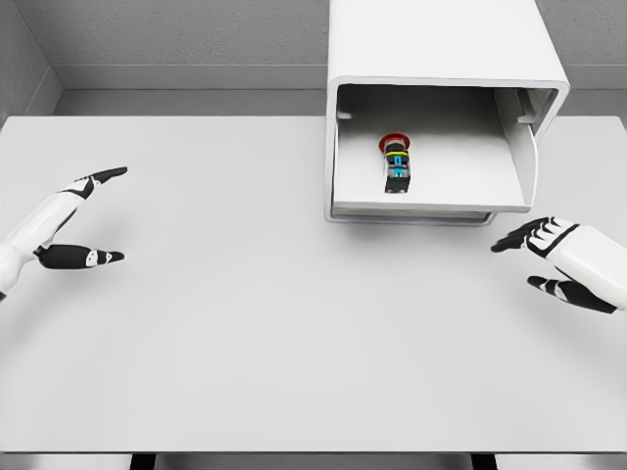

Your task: Slide open multi-storey tabletop storage cabinets and put open load switch and slide close multi-storey tabletop storage cabinets

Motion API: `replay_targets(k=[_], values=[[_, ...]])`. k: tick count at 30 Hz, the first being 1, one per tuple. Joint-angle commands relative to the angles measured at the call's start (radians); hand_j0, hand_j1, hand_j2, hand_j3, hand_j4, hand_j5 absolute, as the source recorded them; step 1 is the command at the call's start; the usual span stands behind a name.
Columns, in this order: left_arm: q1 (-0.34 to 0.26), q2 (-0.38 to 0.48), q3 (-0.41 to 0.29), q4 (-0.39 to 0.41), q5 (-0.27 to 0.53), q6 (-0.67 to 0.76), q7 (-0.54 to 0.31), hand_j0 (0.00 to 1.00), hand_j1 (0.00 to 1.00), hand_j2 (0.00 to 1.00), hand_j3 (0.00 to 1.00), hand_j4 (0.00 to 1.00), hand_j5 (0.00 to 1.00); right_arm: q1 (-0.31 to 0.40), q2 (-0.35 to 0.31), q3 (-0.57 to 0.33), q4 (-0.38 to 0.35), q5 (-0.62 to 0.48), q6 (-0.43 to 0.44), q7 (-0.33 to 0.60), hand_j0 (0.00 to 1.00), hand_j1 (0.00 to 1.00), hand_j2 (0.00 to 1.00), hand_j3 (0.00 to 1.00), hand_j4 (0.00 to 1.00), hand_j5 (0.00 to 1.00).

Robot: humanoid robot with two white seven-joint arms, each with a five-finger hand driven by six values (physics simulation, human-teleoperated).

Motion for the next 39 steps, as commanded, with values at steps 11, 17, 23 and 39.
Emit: replay_targets(k=[11,17,23,39], values=[[-0.002,0.002,0.001,0.012,0.009,0.003,0.000,1.00,1.00,1.00,1.00,1.00,1.00,-0.015,0.006,0.008,-0.004,-0.020,0.001,0.005,0.58,0.58,0.58,0.58,0.58,0.58],[-0.003,0.002,0.001,0.016,0.009,0.003,0.000,1.00,1.00,1.00,1.00,1.00,1.00,-0.034,0.047,0.034,-0.005,-0.020,0.001,0.008,0.59,0.59,0.59,0.59,0.59,0.59],[-0.003,0.002,0.001,0.018,0.009,0.003,0.000,1.00,1.00,1.00,1.00,1.00,1.00,-0.095,0.063,0.094,-0.008,-0.020,0.001,0.011,0.59,0.59,0.59,0.59,0.59,0.59],[-0.005,0.004,0.001,0.050,0.007,0.003,0.000,1.00,1.00,1.00,1.00,1.00,1.00,-0.187,0.106,0.153,-0.005,0.012,0.001,0.012,0.59,0.59,0.59,0.59,0.59,0.59]])
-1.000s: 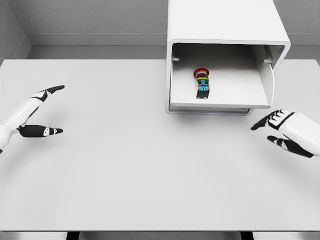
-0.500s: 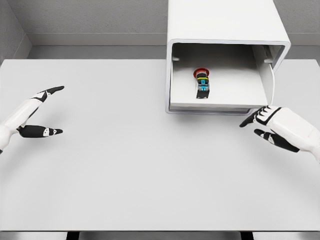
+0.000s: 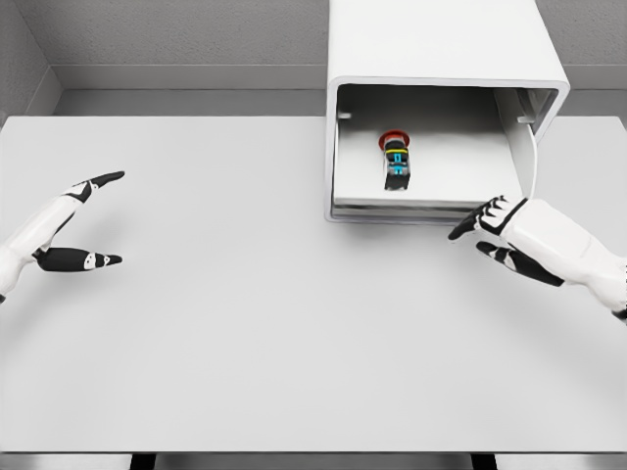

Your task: Slide open multi-storey tabletop storage cabinets and put open load switch and slide close multi-storey tabletop storage cabinets

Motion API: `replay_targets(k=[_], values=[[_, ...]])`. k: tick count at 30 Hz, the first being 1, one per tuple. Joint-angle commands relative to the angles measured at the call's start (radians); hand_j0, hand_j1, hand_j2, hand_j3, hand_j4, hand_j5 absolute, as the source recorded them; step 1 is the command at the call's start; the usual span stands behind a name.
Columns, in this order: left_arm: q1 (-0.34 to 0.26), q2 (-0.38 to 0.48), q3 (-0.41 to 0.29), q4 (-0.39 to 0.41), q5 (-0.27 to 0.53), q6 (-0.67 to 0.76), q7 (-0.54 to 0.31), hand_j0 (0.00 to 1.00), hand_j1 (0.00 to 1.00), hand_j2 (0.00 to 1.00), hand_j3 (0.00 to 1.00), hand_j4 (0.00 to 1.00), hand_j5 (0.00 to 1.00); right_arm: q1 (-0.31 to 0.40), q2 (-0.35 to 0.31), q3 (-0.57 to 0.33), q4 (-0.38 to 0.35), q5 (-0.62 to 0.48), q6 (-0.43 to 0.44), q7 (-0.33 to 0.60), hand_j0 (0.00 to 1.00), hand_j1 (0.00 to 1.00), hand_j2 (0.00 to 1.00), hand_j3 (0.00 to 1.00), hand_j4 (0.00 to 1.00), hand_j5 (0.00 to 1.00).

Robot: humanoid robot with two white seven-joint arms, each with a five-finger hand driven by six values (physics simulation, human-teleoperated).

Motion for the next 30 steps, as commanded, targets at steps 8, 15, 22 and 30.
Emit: replay_targets(k=[8,15,22,30], values=[[0.005,0.001,0.000,0.017,0.009,0.002,0.000,1.00,1.00,1.00,1.00,1.00,1.00,-0.072,0.027,0.039,0.029,0.020,0.001,0.001,0.62,0.62,0.62,0.62,0.62,0.62],[0.011,0.001,0.000,0.015,0.010,0.002,0.000,1.00,1.00,1.00,1.00,1.00,1.00,-0.153,0.033,0.096,0.099,0.021,0.001,0.001,0.62,0.62,0.62,0.62,0.62,0.62],[0.011,0.001,0.000,0.015,0.010,0.002,0.000,1.00,1.00,1.00,1.00,1.00,1.00,-0.135,0.017,0.082,0.069,0.011,0.001,0.056,0.64,0.64,0.64,0.64,0.64,0.64],[0.003,0.001,0.002,0.023,0.007,0.002,0.000,1.00,1.00,1.00,1.00,1.00,1.00,0.023,-0.080,-0.107,0.067,-0.017,0.001,0.049,0.69,0.69,0.69,0.69,0.69,0.69]])
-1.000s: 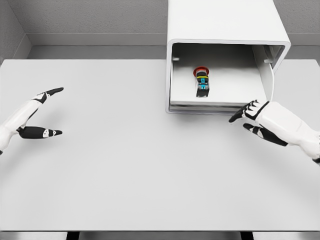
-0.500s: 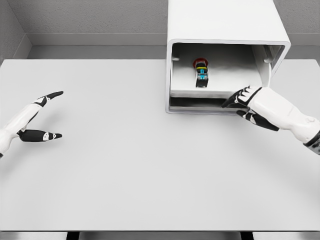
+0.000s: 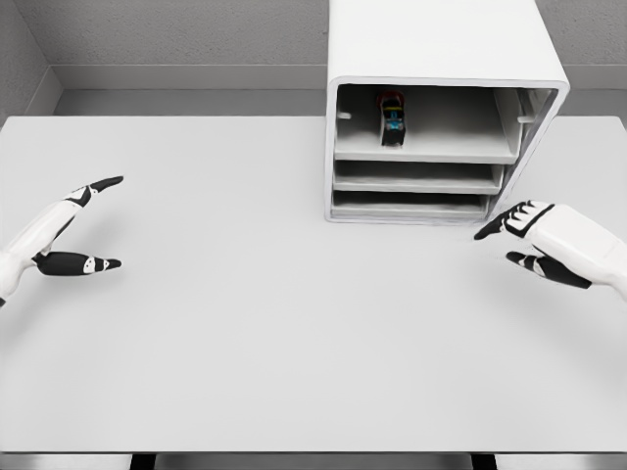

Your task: Slide open multi-storey tabletop storage cabinets and put open load switch and slide close multi-storey tabletop storage cabinets

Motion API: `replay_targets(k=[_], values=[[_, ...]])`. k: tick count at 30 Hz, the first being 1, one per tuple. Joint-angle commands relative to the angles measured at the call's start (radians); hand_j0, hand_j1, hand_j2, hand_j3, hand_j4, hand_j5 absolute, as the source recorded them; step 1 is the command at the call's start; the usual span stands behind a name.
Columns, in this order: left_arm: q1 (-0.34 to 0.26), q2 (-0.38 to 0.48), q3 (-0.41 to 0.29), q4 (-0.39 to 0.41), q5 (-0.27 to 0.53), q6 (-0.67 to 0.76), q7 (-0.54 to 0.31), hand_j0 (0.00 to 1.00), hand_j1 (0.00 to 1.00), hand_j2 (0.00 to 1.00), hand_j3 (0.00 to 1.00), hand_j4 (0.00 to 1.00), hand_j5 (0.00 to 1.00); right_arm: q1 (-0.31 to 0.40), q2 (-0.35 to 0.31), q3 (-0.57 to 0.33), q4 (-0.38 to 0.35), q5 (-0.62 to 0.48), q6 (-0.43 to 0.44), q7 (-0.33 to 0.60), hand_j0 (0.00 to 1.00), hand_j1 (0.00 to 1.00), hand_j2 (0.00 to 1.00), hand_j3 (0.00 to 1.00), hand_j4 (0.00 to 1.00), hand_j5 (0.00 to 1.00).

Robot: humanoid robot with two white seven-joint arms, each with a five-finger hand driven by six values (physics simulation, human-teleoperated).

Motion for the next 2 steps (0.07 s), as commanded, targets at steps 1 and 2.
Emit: replay_targets(k=[1,2], values=[[0.000,0.001,0.001,0.002,0.008,0.002,0.000,1.00,1.00,1.00,1.00,1.00,1.00,0.000,-0.023,-0.046,-0.002,-0.014,0.001,-0.001,0.69,0.69,0.69,0.69,0.69,0.69],[0.000,0.001,-0.001,0.005,0.008,0.002,0.000,1.00,1.00,1.00,1.00,1.00,1.00,0.000,-0.025,-0.046,-0.002,-0.016,0.001,-0.001,0.69,0.69,0.69,0.69,0.69,0.69]])
